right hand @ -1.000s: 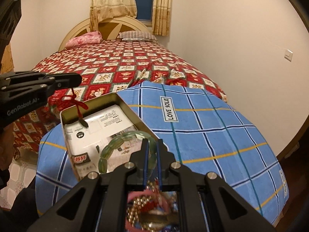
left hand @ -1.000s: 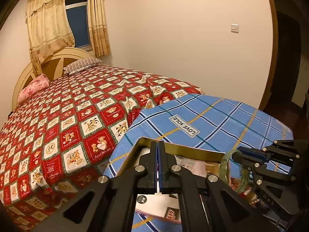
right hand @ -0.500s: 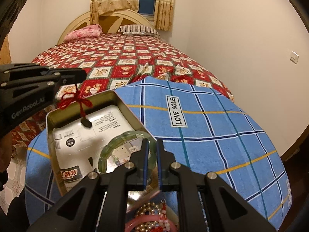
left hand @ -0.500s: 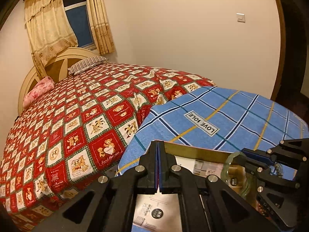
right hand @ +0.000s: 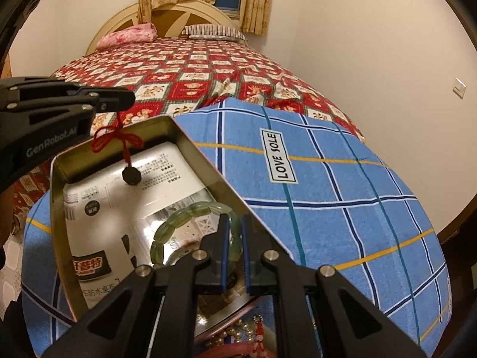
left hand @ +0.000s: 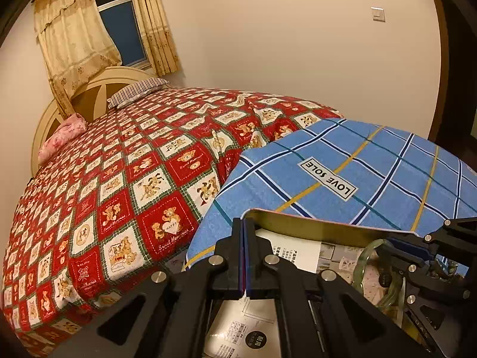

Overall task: Organize jewelry
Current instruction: 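Carry the jade bangle into the pink tin and open the right gripper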

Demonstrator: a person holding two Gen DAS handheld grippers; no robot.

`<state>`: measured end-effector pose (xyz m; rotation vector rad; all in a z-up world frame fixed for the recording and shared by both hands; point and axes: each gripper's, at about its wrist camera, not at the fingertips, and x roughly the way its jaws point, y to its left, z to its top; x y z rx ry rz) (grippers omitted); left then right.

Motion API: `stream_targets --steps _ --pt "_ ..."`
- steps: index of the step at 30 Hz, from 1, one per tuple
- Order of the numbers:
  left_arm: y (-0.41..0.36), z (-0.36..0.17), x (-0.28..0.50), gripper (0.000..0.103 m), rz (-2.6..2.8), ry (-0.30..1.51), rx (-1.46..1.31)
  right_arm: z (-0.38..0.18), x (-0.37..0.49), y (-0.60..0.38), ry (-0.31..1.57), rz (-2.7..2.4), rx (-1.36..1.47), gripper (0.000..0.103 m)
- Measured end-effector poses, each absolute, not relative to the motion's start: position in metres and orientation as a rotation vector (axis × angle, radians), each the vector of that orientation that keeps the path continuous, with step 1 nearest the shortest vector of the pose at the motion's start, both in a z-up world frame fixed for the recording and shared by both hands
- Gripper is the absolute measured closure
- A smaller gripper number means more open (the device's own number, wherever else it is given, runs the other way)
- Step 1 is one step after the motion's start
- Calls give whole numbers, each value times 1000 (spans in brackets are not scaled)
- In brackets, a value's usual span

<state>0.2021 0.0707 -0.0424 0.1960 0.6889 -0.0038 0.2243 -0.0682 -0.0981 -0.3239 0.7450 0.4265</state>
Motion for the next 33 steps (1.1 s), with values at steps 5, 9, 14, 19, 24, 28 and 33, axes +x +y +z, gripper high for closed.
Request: stream_targets --steps 5,9,14,19,24,28,33 --pt "71 -49 205 103 -2 700 205 -102 227 -67 755 420 -333 93" --pt "71 -55 208 103 5 714 218 -105 228 -67 757 415 -341 93" --pt "72 -59 208 103 10 724 216 -107 230 -67 762 410 -345 93" --pt "74 -60 207 103 -3 738 198 -108 229 -66 762 409 -357 93" --pt "75 -60 209 102 7 760 190 -108 226 -66 759 407 -358 89" --pt "74 -60 209 102 15 771 189 -107 224 -68 757 406 -345 79" --pt "68 -61 208 102 18 773 212 -106 221 -67 751 411 -352 61"
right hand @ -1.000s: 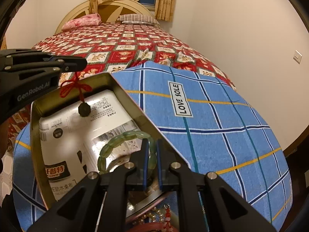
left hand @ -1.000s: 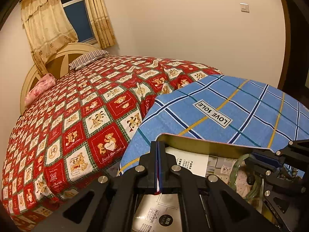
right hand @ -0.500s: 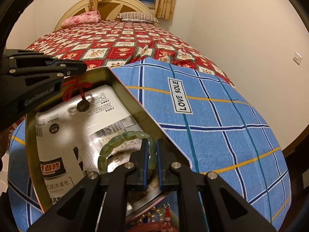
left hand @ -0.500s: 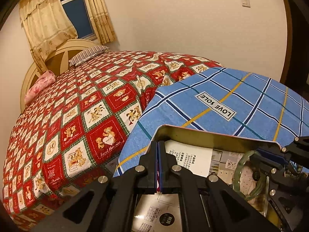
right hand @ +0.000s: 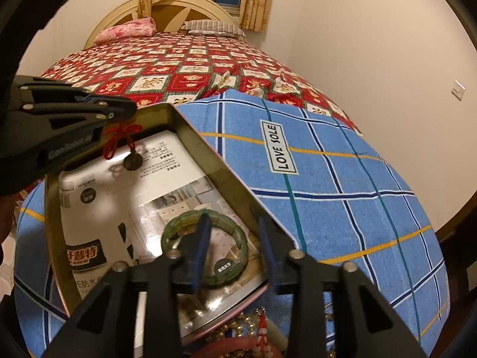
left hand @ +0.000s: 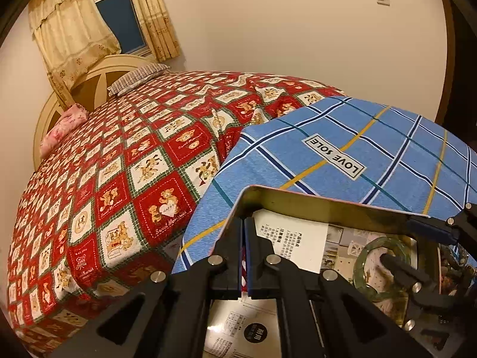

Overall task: Organize jewelry
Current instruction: 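Carry the jade bangle into the pink tin and open the right gripper, then grasp the gold bead chain with the left gripper while right grasps purple bracelet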

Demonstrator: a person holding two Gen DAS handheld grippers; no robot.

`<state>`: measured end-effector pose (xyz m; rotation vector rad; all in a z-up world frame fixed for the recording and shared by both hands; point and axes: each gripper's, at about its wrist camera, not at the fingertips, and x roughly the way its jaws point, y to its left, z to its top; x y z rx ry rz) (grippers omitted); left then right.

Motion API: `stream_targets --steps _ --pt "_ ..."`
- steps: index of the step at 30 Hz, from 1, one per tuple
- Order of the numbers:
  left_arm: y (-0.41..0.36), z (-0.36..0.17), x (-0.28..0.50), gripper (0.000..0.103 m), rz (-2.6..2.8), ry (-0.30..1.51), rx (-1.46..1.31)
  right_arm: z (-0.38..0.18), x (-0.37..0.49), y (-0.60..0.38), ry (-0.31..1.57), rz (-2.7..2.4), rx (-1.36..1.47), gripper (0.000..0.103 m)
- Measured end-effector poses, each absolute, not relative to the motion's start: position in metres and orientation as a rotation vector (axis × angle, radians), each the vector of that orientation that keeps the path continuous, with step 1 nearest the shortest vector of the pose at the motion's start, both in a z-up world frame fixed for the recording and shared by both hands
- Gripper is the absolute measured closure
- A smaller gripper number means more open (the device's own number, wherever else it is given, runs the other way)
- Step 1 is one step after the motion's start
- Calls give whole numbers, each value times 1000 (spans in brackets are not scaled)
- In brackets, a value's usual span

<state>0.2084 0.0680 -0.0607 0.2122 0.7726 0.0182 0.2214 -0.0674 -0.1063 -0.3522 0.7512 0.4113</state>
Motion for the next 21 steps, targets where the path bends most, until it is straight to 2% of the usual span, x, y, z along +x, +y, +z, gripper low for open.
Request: stream_targets --steps 5,8,9,10,11,12,15,21 --pt "69 -60 210 102 6 788 193 -105 215 -66 730 411 -374 53" --pt "69 -57 209 96 -24 785 170 -102 211 -66 716 402 -386 49" --pt "69 -55 207 84 -32 782 165 -101 210 -66 712 401 -386 49" --pt "68 -53 206 61 -40 776 166 -100 209 -67 710 401 -384 49" --pt "66 -51 204 48 -40 770 170 -99 208 -69 709 401 -380 49" --pt "66 -49 202 29 -34 756 173 -97 206 -71 706 400 -377 48" --pt "67 -42 197 26 -25 732 162 -93 200 -79 689 392 -378 43" --pt "67 -42 184 26 17 739 191 -90 188 -105 692 365 -361 41"
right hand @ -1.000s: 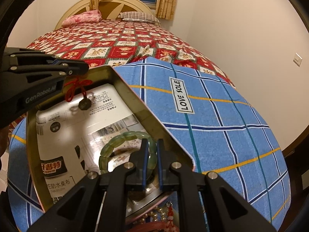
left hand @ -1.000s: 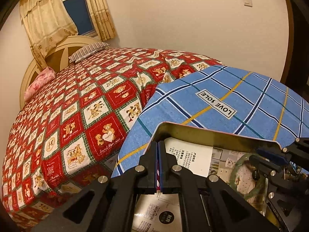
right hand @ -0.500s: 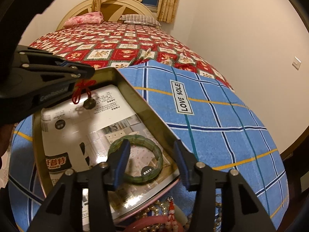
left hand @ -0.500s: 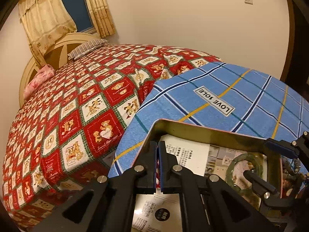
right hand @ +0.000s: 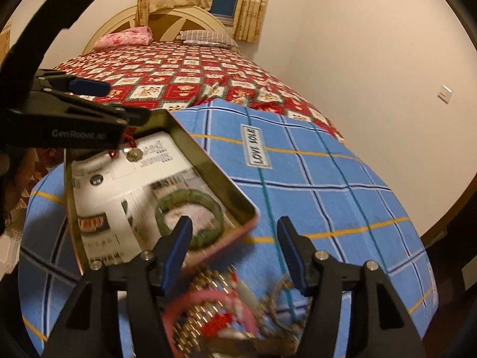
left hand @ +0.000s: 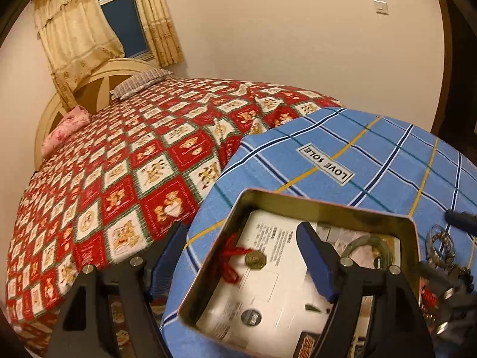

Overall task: Organize jewelry
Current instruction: 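Grasp the gold bead chain with the left gripper while right grasps purple bracelet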

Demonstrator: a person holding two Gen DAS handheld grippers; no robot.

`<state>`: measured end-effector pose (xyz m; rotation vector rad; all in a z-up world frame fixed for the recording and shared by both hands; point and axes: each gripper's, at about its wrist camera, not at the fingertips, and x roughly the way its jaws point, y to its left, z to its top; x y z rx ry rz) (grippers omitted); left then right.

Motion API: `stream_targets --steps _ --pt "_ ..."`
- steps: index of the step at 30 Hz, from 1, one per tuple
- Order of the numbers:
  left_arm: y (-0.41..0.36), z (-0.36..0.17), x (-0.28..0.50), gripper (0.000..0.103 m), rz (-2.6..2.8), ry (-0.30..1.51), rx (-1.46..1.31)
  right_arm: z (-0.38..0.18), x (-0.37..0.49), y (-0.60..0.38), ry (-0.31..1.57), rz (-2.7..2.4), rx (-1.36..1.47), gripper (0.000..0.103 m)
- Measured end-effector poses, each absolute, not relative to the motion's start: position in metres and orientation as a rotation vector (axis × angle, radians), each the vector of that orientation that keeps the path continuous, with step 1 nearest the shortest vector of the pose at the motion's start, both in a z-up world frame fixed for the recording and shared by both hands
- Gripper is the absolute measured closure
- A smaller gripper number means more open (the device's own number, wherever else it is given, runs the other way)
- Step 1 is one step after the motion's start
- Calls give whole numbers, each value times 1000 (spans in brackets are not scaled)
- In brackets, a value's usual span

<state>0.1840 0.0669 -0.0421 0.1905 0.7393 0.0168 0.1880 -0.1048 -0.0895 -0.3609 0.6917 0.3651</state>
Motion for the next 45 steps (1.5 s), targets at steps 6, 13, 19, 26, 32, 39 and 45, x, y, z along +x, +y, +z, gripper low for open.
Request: stream_targets --steps 6,13,19,26,32,39,45 --pt "67 -37 147 27 -24 734 120 -92 169 -145 716 310 -340 36" --pt "36 -42 82 27 -58 706 142 -97 140 -199 762 229 -274 35" --pt "6 -62 46 27 -82 741 167 -105 116 -219 782 199 -245 35" --pt "-24 -75 34 27 -153 768 194 -117 108 -229 802 191 -204 36" --pt "-41 -84 33 28 -196 782 239 -121 110 -228 806 192 -196 37" --pt "-49 -95 38 28 -231 811 246 -132 114 -227 836 183 -204 53" --pt "-49 -105 45 41 -258 848 223 -134 108 -220 843 204 -235 86"
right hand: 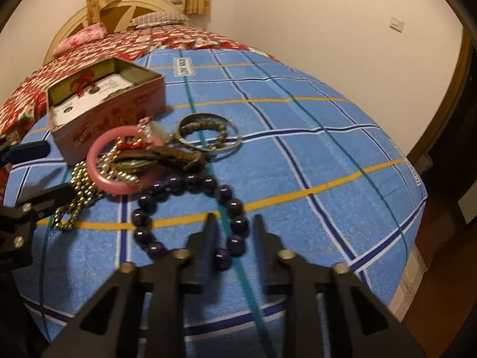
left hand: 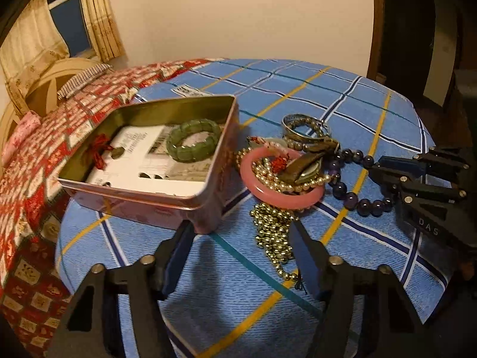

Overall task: Organize jewelry
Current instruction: 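Grasp the gold bead chain with the left gripper while right grasps purple bracelet, then lift the gold chain and purple bead bracelet toward the pink tin with both grippers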

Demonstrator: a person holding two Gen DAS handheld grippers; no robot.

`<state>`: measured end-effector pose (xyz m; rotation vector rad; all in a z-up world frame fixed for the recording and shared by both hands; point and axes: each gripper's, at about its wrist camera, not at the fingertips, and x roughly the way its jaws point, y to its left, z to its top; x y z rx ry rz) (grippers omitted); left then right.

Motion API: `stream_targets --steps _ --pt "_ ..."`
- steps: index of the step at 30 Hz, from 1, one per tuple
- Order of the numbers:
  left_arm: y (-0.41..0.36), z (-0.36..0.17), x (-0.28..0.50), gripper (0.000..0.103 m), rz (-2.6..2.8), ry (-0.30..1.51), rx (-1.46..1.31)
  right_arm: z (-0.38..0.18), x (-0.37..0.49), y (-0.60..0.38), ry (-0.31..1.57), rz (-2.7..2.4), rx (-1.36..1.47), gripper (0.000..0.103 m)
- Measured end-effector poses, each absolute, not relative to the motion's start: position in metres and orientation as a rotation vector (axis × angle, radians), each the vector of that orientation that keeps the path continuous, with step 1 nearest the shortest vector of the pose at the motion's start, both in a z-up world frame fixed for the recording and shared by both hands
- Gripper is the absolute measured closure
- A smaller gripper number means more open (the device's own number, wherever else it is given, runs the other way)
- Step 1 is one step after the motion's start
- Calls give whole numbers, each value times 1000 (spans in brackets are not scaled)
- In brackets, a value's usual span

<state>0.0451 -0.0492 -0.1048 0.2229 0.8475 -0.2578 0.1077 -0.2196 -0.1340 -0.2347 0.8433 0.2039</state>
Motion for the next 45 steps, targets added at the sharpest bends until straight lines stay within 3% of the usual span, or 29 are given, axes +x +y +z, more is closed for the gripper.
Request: stream_targets --steps 3,5,7,12,45 --pt "-49 -111 50 50 -273 875 207 -134 105 -215 839 204 -261 87" --pt "-49 -111 50 61 -283 875 201 -134 104 -215 837 208 -258 87" --pt "-52 -111 47 87 -303 875 206 -134 103 -215 836 211 -254 87" --pt "-52 -107 42 93 -315 872 211 -133 98 -210 825 234 -254 87" --pt "-23 -20 22 94 -227 693 203 -73 76 -205 660 321 -139 88"
